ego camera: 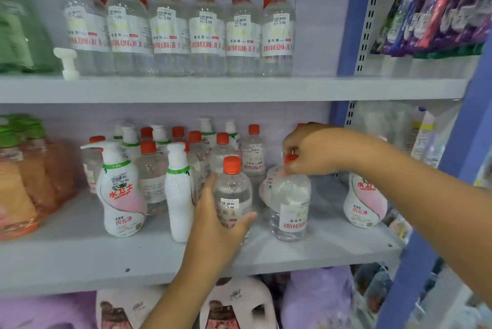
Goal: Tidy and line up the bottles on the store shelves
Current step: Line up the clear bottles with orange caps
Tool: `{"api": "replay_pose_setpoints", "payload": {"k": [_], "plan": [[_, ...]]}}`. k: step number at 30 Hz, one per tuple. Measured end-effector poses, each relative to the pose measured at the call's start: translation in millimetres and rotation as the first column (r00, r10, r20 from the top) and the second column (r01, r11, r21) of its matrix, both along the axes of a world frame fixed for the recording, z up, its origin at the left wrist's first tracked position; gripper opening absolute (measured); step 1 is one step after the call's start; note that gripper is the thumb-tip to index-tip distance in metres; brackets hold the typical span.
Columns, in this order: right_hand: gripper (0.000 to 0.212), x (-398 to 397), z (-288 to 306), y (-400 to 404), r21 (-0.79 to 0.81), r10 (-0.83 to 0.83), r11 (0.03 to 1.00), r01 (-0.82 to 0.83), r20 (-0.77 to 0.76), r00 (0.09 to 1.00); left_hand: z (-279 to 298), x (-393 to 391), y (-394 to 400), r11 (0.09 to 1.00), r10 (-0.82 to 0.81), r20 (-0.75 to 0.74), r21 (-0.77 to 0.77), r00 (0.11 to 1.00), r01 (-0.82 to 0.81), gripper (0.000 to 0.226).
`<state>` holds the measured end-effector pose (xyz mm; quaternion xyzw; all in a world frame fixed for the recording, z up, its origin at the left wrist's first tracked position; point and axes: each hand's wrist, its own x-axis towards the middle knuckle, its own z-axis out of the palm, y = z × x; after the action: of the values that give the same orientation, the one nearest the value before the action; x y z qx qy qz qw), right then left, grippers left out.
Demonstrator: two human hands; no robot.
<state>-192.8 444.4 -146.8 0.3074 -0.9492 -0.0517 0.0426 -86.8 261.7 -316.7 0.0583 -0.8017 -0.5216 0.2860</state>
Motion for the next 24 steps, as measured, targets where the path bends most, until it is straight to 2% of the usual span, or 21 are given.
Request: {"api": "replay_pose_setpoints", "payload": {"k": [2,3,5,6,8,9,11,13,15,16,17,18,19,20,21,22,24], "plan": [[0.027,14.9,-16.7,7.4,-0.241,0.036,0.970,-0.029,0.024,0.999,-10.4,2.2,1.9,0.999,0.042,0.029,0.030,0.999,-0.043,0.077],[0.029,23.0,-27.9,12.2,-0.375,0.053,0.927,-0.015,0.090,0.995,-13.1,2.9,0.7,0.998,0.049,0.040,0.034,0.998,-0.051,0.071],[0.051,36.7,-56.5,22.6,-0.608,0.131,0.791,0.070,0.279,0.951,-15.9,5.1,-2.8,0.998,0.032,0.052,0.053,0.998,-0.035,0.068],[0.064,41.0,-73.5,26.3,-0.670,0.188,0.733,0.118,0.367,0.911,-16.7,6.5,-4.7,0.998,0.022,0.056,0.066,0.998,-0.025,0.067],[0.087,46.5,-109.9,26.6,-0.728,0.267,0.655,0.203,0.474,0.839,-13.7,11.8,-4.9,0.997,0.005,0.065,0.080,0.998,-0.010,0.064],[0.087,46.5,-123.2,24.0,-0.760,0.269,0.603,0.243,0.481,0.835,-10.9,12.8,-4.2,0.996,-0.003,0.062,0.086,0.998,-0.002,0.063],[0.069,50.0,-137.5,20.2,-0.816,0.269,0.505,0.281,0.459,0.847,-3.6,22.3,-0.8,0.995,-0.007,0.066,0.095,0.998,0.000,0.063],[0.056,68.7,-132.9,25.4,-0.829,0.259,0.467,0.306,0.460,0.849,3.6,42.7,4.9,0.993,-0.025,0.061,0.120,0.998,0.018,0.062],[0.056,84.2,-123.7,34.3,-0.820,0.244,0.485,0.304,0.461,0.853,10.1,65.8,4.6,0.988,-0.062,0.095,0.150,0.994,0.047,0.067],[0.058,89.7,-116.2,40.6,-0.824,0.292,0.486,0.291,0.466,0.835,22.2,74.3,4.5,0.972,-0.101,0.082,0.221,0.991,0.081,0.074],[0.057,88.8,-103.1,45.0,-0.829,0.350,0.440,0.345,0.512,0.784,35.1,79.8,-1.2,0.962,-0.137,0.075,0.248,0.988,0.114,0.079],[0.055,89.9,-87.3,59.6,-0.835,0.421,0.464,0.295,0.501,0.756,51.8,91.1,-10.2,0.964,-0.184,0.053,0.206,0.981,0.170,0.081],[0.057,92.6,-74.2,72.3,-0.860,0.443,0.438,0.261,0.459,0.770,72.4,99.3,-12.6,0.958,-0.189,0.003,0.222,0.982,0.184,0.079],[0.082,81.2,-56.6,88.1,-0.909,0.421,0.356,0.218,0.364,0.831,92.0,103.6,-16.4,0.966,-0.165,-0.084,0.188,0.983,0.178,0.089],[0.118,72.0,-34.1,96.8,-0.933,0.391,0.346,0.094,0.234,0.890,112.2,108.8,-16.5,0.982,-0.161,-0.170,0.075,0.972,0.176,0.100],[0.126,79.1,-2.8,98.0,-0.933,0.346,0.355,-0.048,0.084,0.934,145.5,112.6,-10.2,0.979,-0.189,-0.232,0.026,0.954,0.201,0.090],[0.084,111.3,81.4,77.4,-0.915,0.274,0.336,-0.221,-0.129,0.953,212.5,115.9,14.2,0.997,-0.077,-0.335,-0.036,0.939,0.069,0.053]]}}
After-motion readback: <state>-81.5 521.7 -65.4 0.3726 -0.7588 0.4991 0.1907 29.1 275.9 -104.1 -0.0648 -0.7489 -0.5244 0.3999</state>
